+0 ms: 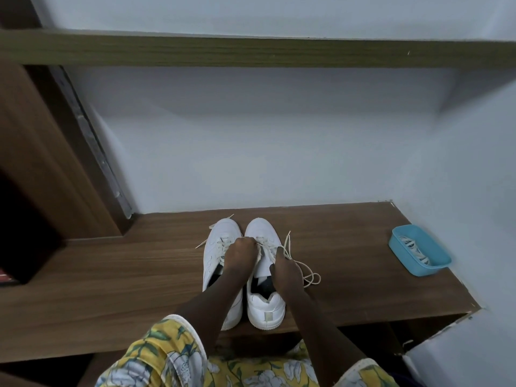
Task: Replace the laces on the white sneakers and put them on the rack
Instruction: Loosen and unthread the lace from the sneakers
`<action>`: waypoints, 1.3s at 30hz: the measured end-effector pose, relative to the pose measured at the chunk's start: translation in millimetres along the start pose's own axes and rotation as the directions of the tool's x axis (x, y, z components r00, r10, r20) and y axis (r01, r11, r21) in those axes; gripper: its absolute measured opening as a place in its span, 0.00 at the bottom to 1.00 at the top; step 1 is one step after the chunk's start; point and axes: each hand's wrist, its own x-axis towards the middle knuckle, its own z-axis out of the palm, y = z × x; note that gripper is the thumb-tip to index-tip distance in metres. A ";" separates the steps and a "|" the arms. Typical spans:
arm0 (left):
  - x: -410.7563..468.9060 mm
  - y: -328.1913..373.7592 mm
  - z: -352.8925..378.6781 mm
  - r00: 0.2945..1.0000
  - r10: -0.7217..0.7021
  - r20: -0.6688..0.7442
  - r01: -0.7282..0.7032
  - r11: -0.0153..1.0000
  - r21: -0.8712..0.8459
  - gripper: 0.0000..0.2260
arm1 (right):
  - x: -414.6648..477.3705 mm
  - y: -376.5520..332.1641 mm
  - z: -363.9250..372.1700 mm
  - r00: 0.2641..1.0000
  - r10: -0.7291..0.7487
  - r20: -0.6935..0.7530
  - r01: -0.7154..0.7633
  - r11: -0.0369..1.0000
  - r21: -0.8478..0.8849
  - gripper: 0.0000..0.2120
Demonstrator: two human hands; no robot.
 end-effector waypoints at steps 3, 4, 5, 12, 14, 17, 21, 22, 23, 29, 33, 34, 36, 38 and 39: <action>1.9 -1.1 -5.6 0.992 -0.122 -0.028 0.119 0.989 -0.093 0.11 | -1.6 0.1 -0.2 1.000 0.003 -0.007 -0.003 1.000 0.001 0.21; 3.5 -1.4 -9.2 0.985 -0.169 -0.043 0.163 0.979 -0.126 0.11 | -2.3 0.0 -0.3 1.000 0.005 -0.009 -0.005 1.000 -0.001 0.21; 5.3 -2.6 -12.2 0.973 -0.221 -0.059 0.209 0.964 -0.162 0.11 | -2.4 0.0 0.2 1.000 0.007 -0.012 -0.007 1.000 -0.003 0.22; 6.4 -2.8 -23.4 0.947 -0.318 -0.044 0.274 0.872 -0.407 0.09 | -0.6 1.9 5.0 1.000 0.001 -0.028 -0.001 1.000 0.001 0.23; 4.1 -1.4 -22.7 0.980 -0.177 -0.095 0.127 0.913 -0.387 0.11 | -0.2 2.0 5.1 1.000 0.000 -0.025 0.001 1.000 0.018 0.24; 6.0 1.5 -16.4 0.991 0.071 -0.109 -0.091 0.978 -0.186 0.13 | 0.3 1.9 5.1 1.000 -0.001 -0.021 0.002 0.999 0.038 0.24; 6.3 11.8 -6.7 0.987 0.127 0.097 -0.142 0.976 0.164 0.15 | -0.9 3.2 5.3 1.000 0.000 -0.020 0.001 0.999 0.046 0.25; 5.8 14.6 -6.2 0.988 0.119 0.095 -0.135 0.973 0.185 0.14 | -1.2 4.0 5.6 1.000 0.002 -0.019 -0.002 0.999 0.040 0.25; 5.0 17.0 -6.1 0.990 0.110 0.084 -0.124 0.973 0.194 0.14 | -1.3 4.8 6.3 1.000 0.004 -0.016 -0.004 1.000 0.031 0.26; 2.4 23.7 -10.5 0.996 0.055 0.076 -0.059 0.997 0.047 0.11 | -2.3 6.9 8.5 1.000 -0.001 -0.007 0.001 0.999 -0.032 0.25; 4.5 16.4 -13.2 0.997 -0.050 0.064 0.059 0.987 -0.147 0.10 | -2.4 6.4 8.5 1.000 0.014 0.003 -0.014 0.999 -0.047 0.24; 3.9 13.9 -15.1 0.996 -0.069 0.058 0.079 0.979 -0.189 0.10 | -2.3 7.1 9.6 1.000 0.017 0.010 -0.017 0.997 -0.072 0.25; 3.2 8.1 -21.9 0.992 -0.121 0.027 0.124 0.957 -0.264 0.09 | 0.3 9.2 11.9 1.000 0.017 0.015 -0.015 0.992 -0.123 0.26; 3.0 1.1 -32.1 0.985 -0.172 -0.034 0.154 0.942 -0.299 0.08 | 4.2 13.3 16.9 1.000 -0.006 0.010 0.008 0.980 -0.201 0.26; 3.7 -3.2 -36.7 0.978 -0.200 -0.065 0.172 0.937 -0.305 0.08 | 4.0 11.9 18.3 1.000 -0.020 0.009 0.022 0.973 -0.230 0.25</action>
